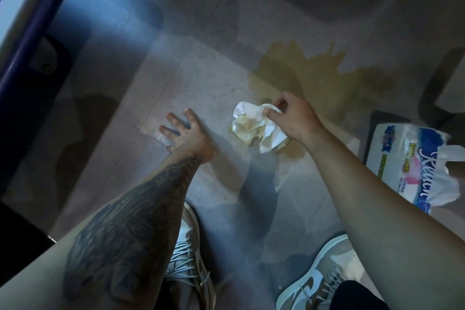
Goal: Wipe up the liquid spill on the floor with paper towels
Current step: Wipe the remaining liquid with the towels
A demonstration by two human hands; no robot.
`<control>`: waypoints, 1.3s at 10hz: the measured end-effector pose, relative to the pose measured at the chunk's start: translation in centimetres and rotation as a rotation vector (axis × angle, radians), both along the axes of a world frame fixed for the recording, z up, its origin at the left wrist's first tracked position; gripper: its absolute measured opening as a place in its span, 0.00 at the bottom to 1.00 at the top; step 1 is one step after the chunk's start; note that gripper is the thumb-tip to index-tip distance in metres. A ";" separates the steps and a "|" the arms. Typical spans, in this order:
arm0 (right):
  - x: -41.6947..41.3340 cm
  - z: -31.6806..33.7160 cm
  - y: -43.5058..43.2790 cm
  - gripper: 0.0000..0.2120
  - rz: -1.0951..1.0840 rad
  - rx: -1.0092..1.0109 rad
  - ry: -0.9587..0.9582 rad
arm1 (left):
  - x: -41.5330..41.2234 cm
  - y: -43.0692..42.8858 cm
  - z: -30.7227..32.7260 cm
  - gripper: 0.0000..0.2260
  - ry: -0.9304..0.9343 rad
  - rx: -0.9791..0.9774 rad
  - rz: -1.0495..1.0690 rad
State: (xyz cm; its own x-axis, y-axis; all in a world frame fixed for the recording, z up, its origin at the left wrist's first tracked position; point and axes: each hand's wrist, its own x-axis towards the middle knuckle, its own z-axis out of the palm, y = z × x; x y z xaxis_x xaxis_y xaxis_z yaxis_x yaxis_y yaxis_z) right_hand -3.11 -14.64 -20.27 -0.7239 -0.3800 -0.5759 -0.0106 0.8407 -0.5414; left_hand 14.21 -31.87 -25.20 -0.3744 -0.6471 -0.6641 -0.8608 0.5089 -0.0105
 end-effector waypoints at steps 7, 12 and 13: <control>3.4 -0.9 -4.8 0.10 0.182 0.176 0.251 | -0.5 0.4 0.4 0.50 0.004 0.056 0.073; 3.0 -1.9 -8.7 0.12 0.786 0.046 0.446 | -0.5 0.2 0.4 0.53 -0.043 0.118 0.083; 4.0 -2.4 -6.6 0.14 0.909 0.006 0.483 | -0.6 0.3 0.1 0.53 -0.059 0.116 0.083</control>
State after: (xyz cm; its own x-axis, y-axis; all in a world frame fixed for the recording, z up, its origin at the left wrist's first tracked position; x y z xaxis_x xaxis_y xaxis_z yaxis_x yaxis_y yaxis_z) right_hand 0.93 -21.27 -22.70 -0.3190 -0.8979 -0.3033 -0.8594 0.4090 -0.3069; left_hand 13.66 -31.53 -25.09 -0.2812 -0.5915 -0.7557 -0.8994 0.4371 -0.0075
